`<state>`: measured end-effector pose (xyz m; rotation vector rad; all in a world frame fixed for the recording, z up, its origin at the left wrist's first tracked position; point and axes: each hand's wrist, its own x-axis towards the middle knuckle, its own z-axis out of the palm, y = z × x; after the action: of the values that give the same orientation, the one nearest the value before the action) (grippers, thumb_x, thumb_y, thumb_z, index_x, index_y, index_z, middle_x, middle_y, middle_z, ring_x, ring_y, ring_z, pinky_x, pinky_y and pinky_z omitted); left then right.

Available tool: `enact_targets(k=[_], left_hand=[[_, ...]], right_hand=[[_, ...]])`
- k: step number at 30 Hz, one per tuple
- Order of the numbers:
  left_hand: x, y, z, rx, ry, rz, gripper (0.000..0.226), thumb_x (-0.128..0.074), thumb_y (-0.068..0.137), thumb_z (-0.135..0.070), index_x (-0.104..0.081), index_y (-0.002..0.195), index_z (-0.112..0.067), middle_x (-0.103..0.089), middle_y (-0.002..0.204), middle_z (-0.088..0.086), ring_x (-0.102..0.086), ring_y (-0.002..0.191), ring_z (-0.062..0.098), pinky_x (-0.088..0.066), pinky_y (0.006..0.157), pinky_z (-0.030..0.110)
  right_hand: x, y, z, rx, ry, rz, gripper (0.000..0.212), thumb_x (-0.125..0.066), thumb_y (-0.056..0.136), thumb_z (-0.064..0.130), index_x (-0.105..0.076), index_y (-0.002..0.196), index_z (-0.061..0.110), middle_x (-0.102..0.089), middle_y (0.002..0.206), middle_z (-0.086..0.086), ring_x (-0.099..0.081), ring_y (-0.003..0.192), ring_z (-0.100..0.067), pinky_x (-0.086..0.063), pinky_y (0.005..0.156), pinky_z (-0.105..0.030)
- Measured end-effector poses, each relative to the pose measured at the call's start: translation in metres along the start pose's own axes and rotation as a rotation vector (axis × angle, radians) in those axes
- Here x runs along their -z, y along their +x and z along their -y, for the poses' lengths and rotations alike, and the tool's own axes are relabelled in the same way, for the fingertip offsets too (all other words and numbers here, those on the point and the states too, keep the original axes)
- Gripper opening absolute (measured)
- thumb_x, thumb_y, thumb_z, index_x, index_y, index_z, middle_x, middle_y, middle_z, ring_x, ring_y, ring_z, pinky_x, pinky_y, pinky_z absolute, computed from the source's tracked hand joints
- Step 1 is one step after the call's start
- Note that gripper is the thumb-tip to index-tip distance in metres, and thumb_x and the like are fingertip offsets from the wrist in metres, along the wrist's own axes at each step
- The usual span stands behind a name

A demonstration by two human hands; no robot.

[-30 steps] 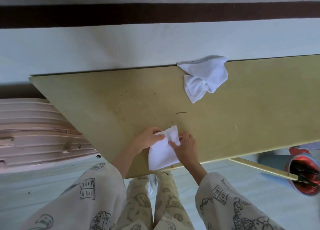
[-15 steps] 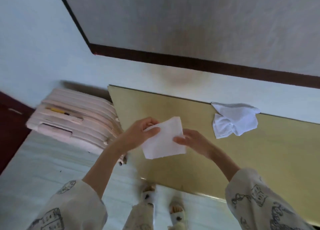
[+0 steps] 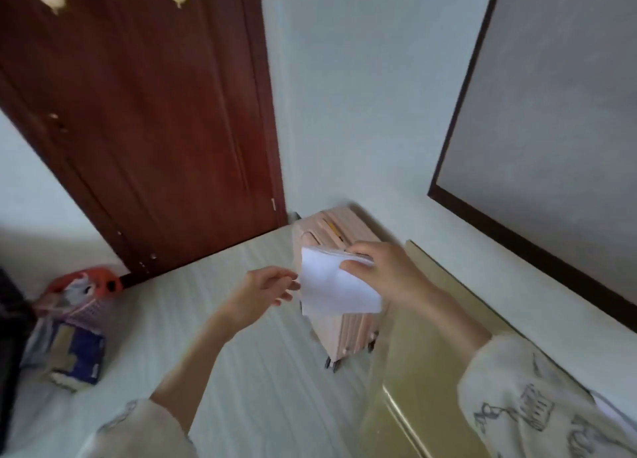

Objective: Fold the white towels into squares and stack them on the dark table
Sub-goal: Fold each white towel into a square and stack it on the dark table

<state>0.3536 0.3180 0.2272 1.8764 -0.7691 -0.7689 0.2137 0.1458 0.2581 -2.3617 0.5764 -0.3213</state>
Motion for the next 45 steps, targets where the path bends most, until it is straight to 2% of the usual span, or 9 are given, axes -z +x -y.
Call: enact_targets(k=[4, 10, 20, 23, 28, 32, 36, 41, 45], left_hand=[[0.099, -0.075, 0.036, 0.022, 0.021, -0.244, 0.014, -0.047, 0.095, -0.008, -0.059, 0.096, -0.015, -0.065, 0.085, -0.008, -0.060, 0.060, -0.004, -0.045, 0.059, 0.013], [0.250, -0.231, 0.110, 0.073, 0.056, -0.574, 0.014, -0.049, 0.093, -0.006, -0.060, 0.099, -0.013, -0.064, 0.086, 0.000, -0.061, 0.065, 0.001, -0.049, 0.065, 0.020], [0.429, -0.449, 0.222, 0.251, -0.044, -1.001, 0.020, -0.045, 0.095, -0.006, -0.057, 0.111, -0.011, -0.066, 0.103, 0.010, -0.063, 0.077, 0.015, -0.049, 0.063, 0.014], [0.479, -0.473, 0.233, 0.246, -0.026, -1.080, 0.022, -0.044, 0.095, -0.006, -0.056, 0.113, -0.009, -0.065, 0.100, 0.006, -0.063, 0.078, 0.011, -0.048, 0.064, 0.013], [0.567, -0.483, 0.265, 0.258, 0.027, -1.149, 0.022, -0.049, 0.092, -0.003, -0.058, 0.108, -0.015, -0.065, 0.104, 0.009, -0.063, 0.089, 0.022, -0.049, 0.077, 0.028], [0.651, -0.471, 0.293, 0.264, 0.039, -1.179, 0.027, -0.057, 0.090, -0.020, -0.057, 0.117, -0.017, -0.064, 0.110, -0.003, -0.061, 0.094, 0.010, -0.048, 0.077, 0.017], [0.738, -0.455, 0.311, 0.236, -0.017, -1.124, 0.044, -0.062, 0.086, -0.031, -0.052, 0.127, -0.018, -0.064, 0.115, -0.003, -0.061, 0.104, 0.007, -0.047, 0.096, 0.028], [0.827, -0.437, 0.332, 0.162, -0.052, -1.156, 0.008, -0.062, 0.087, -0.021, -0.061, 0.080, -0.017, -0.066, 0.073, -0.013, -0.062, 0.072, 0.002, -0.050, 0.074, 0.019], [0.890, -0.424, 0.367, 0.156, -0.052, -1.180, 0.010, -0.061, 0.087, -0.018, -0.058, 0.080, -0.012, -0.067, 0.087, 0.014, -0.066, 0.083, 0.024, -0.055, 0.077, 0.037]], right_hand=[[-0.065, 0.024, 0.113, 0.237, -0.121, 0.158, 0.017, -0.059, 0.085, 0.034, -0.059, 0.072, 0.024, -0.060, 0.070, 0.003, -0.055, 0.074, -0.019, -0.042, 0.069, -0.033], [-0.193, 0.018, 0.287, 0.459, -0.077, 0.311, 0.016, -0.056, 0.085, 0.033, -0.067, 0.094, 0.027, -0.069, 0.092, 0.008, -0.062, 0.088, -0.017, -0.049, 0.079, -0.036], [-0.406, -0.012, 0.512, 0.728, -0.017, 0.488, 0.018, -0.055, 0.089, 0.033, -0.067, 0.096, 0.022, -0.067, 0.092, 0.005, -0.059, 0.084, -0.016, -0.045, 0.073, -0.033], [-0.450, -0.002, 0.573, 0.802, 0.016, 0.530, 0.017, -0.054, 0.091, 0.033, -0.066, 0.096, 0.022, -0.065, 0.091, 0.008, -0.058, 0.084, -0.013, -0.042, 0.067, -0.025], [-0.522, 0.034, 0.660, 0.868, 0.078, 0.591, 0.019, -0.056, 0.088, 0.036, -0.067, 0.090, 0.020, -0.067, 0.089, 0.002, -0.060, 0.085, -0.018, -0.048, 0.076, -0.035], [-0.577, 0.074, 0.725, 0.951, 0.134, 0.667, 0.018, -0.057, 0.089, 0.035, -0.067, 0.092, 0.020, -0.068, 0.094, 0.005, -0.060, 0.090, -0.015, -0.046, 0.082, -0.032], [-0.620, 0.120, 0.789, 1.014, 0.169, 0.743, 0.018, -0.057, 0.090, 0.033, -0.067, 0.099, 0.021, -0.067, 0.098, 0.011, -0.059, 0.094, -0.006, -0.044, 0.083, -0.022], [-0.680, 0.170, 0.851, 1.050, 0.152, 0.828, 0.015, -0.058, 0.089, 0.032, -0.067, 0.096, 0.021, -0.068, 0.094, 0.010, -0.060, 0.091, -0.007, -0.046, 0.082, -0.026], [-0.735, 0.208, 0.883, 0.969, 0.186, 0.858, 0.014, -0.058, 0.089, 0.034, -0.066, 0.091, 0.023, -0.065, 0.088, 0.014, -0.058, 0.085, -0.002, -0.042, 0.073, -0.015]])
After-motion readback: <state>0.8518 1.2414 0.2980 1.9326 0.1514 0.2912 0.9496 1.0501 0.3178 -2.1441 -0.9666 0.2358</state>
